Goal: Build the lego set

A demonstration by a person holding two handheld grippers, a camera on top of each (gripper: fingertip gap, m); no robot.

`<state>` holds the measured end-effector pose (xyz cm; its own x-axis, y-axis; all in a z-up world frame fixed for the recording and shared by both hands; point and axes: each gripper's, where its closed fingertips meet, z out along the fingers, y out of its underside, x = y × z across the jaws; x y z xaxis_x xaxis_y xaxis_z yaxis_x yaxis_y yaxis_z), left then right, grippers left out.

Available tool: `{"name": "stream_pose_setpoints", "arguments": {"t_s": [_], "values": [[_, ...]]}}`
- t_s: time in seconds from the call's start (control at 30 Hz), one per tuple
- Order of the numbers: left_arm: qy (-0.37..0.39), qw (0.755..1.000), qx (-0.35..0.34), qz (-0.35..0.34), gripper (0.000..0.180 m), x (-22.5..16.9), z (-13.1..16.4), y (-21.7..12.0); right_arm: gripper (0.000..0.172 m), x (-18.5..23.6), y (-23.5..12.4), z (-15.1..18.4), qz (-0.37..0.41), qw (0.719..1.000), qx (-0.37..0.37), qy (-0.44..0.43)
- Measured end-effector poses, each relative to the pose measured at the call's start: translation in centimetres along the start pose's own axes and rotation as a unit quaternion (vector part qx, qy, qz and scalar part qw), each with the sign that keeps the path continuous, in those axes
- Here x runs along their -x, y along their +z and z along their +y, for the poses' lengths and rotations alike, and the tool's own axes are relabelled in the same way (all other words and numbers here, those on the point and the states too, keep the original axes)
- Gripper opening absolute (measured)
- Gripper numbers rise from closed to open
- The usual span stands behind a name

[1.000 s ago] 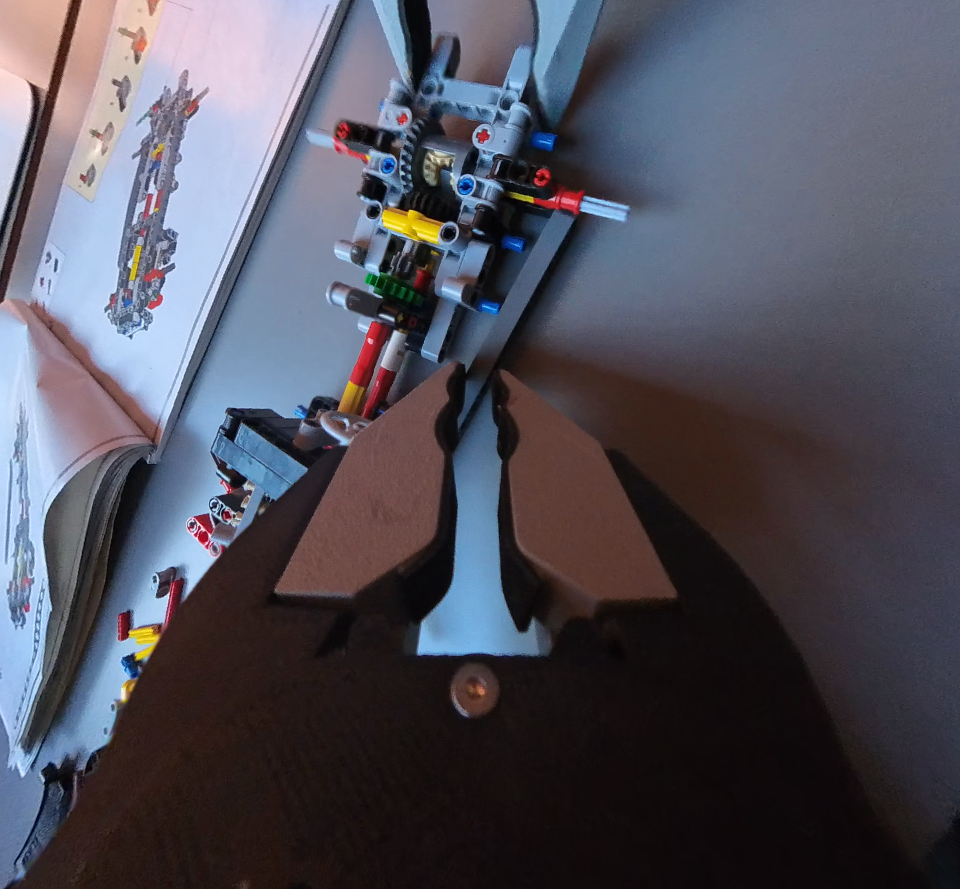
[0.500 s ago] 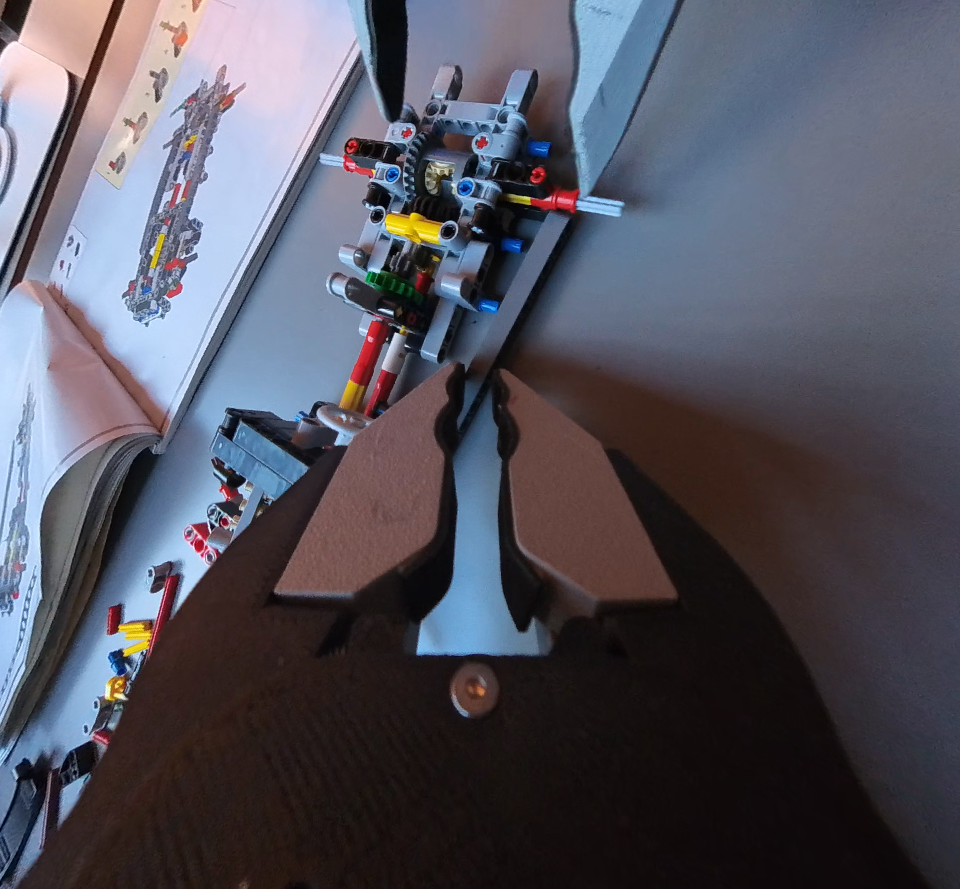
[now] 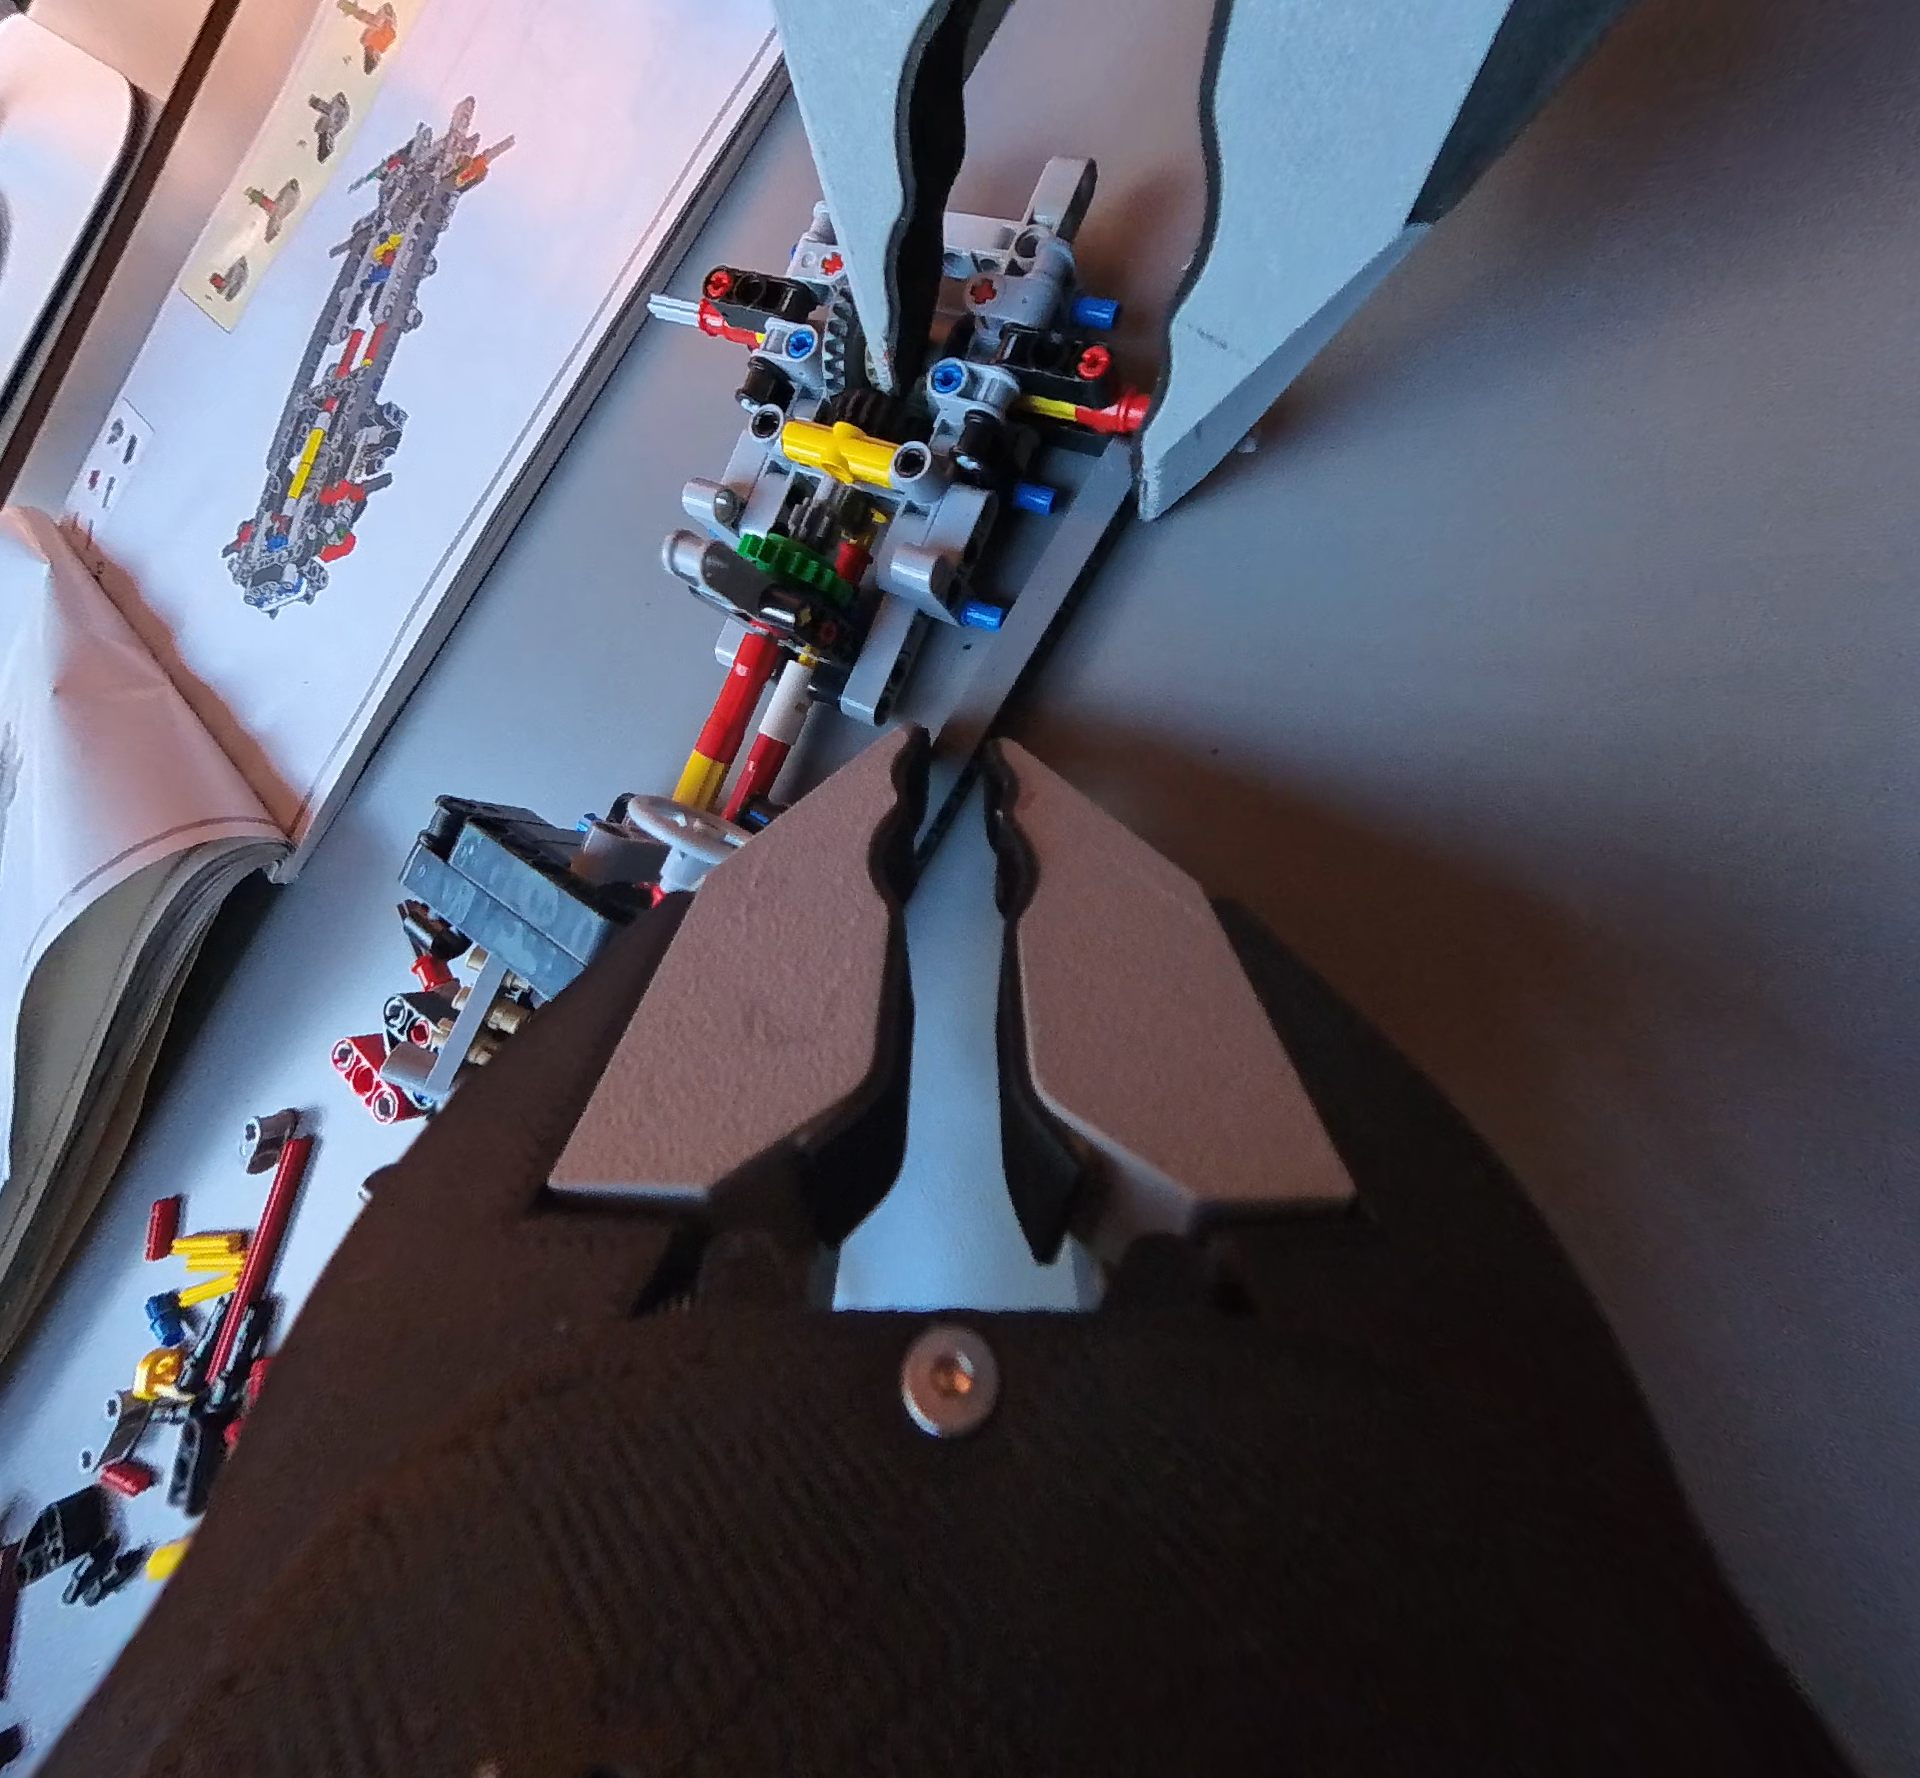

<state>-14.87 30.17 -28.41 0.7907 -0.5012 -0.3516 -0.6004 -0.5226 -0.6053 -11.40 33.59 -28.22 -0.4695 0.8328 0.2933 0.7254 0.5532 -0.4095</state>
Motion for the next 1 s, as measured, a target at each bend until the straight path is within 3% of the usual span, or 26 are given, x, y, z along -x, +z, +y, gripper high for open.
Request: {"name": "stream_pose_setpoints", "arguments": {"t_s": [1.0], "values": [[-0.02, 1.0, -0.007, 0.004, 0.008, 0.62, 0.35, -0.16, 0.037, -0.52, 0.45, -0.31, -0.016, 1.0, 0.007, -0.016]]}}
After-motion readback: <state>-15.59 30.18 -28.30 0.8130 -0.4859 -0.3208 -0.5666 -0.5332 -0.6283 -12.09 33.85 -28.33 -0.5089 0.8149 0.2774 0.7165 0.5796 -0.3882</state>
